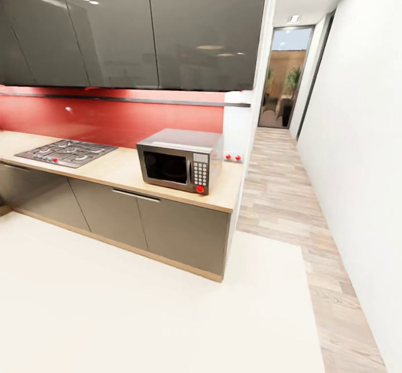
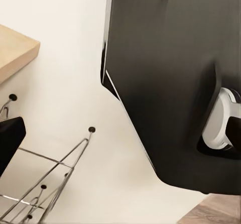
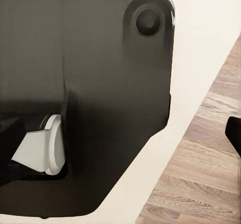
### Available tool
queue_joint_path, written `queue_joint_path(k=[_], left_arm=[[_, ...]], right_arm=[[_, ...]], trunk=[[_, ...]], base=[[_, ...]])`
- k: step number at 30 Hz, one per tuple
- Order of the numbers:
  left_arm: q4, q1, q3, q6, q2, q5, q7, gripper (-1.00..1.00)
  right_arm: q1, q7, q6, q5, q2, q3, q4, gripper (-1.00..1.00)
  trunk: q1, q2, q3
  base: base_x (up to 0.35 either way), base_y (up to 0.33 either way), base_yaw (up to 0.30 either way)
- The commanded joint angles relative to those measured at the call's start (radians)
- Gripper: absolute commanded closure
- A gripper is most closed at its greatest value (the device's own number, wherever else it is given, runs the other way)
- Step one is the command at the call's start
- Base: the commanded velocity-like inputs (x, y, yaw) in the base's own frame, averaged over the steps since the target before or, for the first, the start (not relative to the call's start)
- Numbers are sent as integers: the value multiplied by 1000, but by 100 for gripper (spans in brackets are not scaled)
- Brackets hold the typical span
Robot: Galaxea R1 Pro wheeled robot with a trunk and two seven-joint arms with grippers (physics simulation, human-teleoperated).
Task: Set up a coffee station on the kitchen countertop: keep the coffee maker on the countertop, move the bottle of coffee from the kitchen shelf to the counter next to the coffee maker, place a paper coffee filter on top of the coffee maker, put the saucer next to the coffee maker with the coffee cup on the saucer, and place the electric kettle next to the coffee maker.
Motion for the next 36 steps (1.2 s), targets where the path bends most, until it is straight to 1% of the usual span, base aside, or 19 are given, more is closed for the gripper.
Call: queue_joint_path(k=[1,3,6,11,18,24,28,32,33,36], left_arm=[[1,-1,1,-3,0,9,0,-100],[1,-1,1,-4,1,10,0,-100],[1,-2,1,-4,2,21,0,-100],[1,-5,0,-3,11,30,-1,-100],[0,-12,0,-3,20,31,-4,-100],[0,-13,-1,-7,20,30,-3,-100],[-2,-12,-9,-9,19,22,-5,-100],[-3,-12,-11,-10,24,18,-7,-100],[-14,-20,-10,-10,43,18,-6,-100],[-47,-29,-8,-10,56,22,-5,-100]], right_arm=[[0,0,-3,0,0,0,0,-100],[0,0,-3,0,0,-1,0,-100],[0,0,-3,0,0,-1,0,-100],[0,-1,-2,0,-1,-3,-1,-100],[0,-1,-1,-1,-1,-3,-3,-100],[0,-1,-3,-1,-1,-3,-3,-100],[0,-2,-3,0,-3,-3,-3,-100],[0,-1,-3,0,-3,-3,-3,-100],[0,0,-2,2,-17,-1,-11,-100],[0,1,1,5,-45,2,-53,-100]], trunk=[[1,-2,-2],[1,-2,-3],[1,-2,-5],[1,-2,-9],[1,-2,-14],[1,-2,-19],[1,-2,-23],[1,-2,-25],[1,-2,-25],[1,-2,-25]], base=[[0,0,274],[0,0,274],[0,0,273],[0,0,273],[0,0,271],[0,0,267],[0,0,264],[26,0,153],[272,0,17],[308,0,7]])
